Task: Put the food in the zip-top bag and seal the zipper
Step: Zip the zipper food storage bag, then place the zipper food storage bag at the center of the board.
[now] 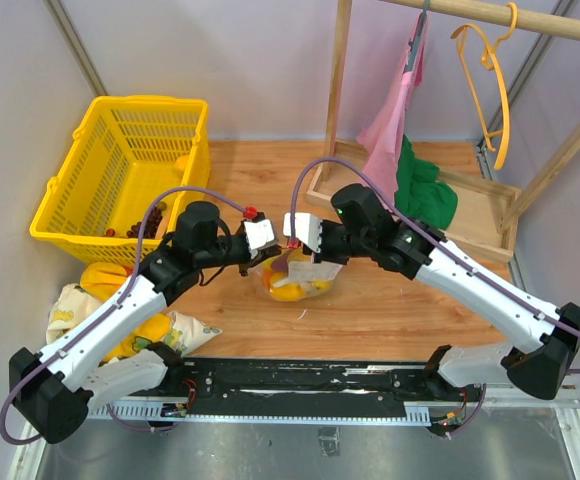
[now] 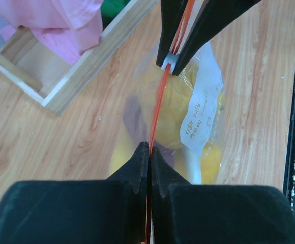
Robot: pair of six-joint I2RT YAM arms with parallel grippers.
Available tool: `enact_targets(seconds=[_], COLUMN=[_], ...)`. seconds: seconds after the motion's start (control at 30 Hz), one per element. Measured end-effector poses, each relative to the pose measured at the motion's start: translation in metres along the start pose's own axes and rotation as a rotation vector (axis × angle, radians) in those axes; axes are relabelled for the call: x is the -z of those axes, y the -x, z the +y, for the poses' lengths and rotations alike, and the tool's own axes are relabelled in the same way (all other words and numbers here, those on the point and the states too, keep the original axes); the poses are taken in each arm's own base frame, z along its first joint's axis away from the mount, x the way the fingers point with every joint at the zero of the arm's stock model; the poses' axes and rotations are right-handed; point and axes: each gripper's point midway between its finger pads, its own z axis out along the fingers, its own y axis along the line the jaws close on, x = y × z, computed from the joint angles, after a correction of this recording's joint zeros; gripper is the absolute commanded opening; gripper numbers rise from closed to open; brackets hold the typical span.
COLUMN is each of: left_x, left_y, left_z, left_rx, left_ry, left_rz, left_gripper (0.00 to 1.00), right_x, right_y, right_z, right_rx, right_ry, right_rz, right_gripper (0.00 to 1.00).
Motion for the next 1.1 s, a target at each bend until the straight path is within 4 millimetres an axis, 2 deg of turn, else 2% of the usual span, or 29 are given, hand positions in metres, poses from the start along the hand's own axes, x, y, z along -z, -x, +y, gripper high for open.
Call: enact_targets(seconds=[0.1, 0.27, 0.57, 0.9, 0.97, 1.1], left_x=[0.003, 0.009, 0.026, 0.023, 0.019, 0.013], left_y=[0.001, -0.002, -0.019, -0.007, -0.006, 0.002], left_z=[0.006, 0.018, 0.054, 0.067, 0.078, 0.111], left_rx=[-0.003, 0.006, 0.054, 0.068, 0.078, 0.081], left_ry=[0.047, 0.138, 0.389, 0.439, 0.46, 0.545], left_rz=[0.005, 0.024, 0.095, 0.045, 0.057, 0.087], left_gripper=[0.0, 0.0, 0.0, 0.0, 0.0, 0.0], right_x=[0.004, 0.016, 0.03, 0.031, 0.029, 0.026], right_y=[-0.003, -0.02, -0.047, -0.049, -0.049, -0.046], right_z=[-0.003, -0.015, -0.037, -0.072, -0.084, -0.113], right_rx=[-0.002, -0.052, -0.138, -0.273, -0.292, -0.3], right_ry=[-0.027, -0.093, -0.202, -0.308, -0.336, -0.425], right_rz=[0.002, 0.038, 0.11, 0.043, 0.035, 0.013], right_gripper=[0.01, 0.01, 0.01, 0.01, 0.01, 0.01])
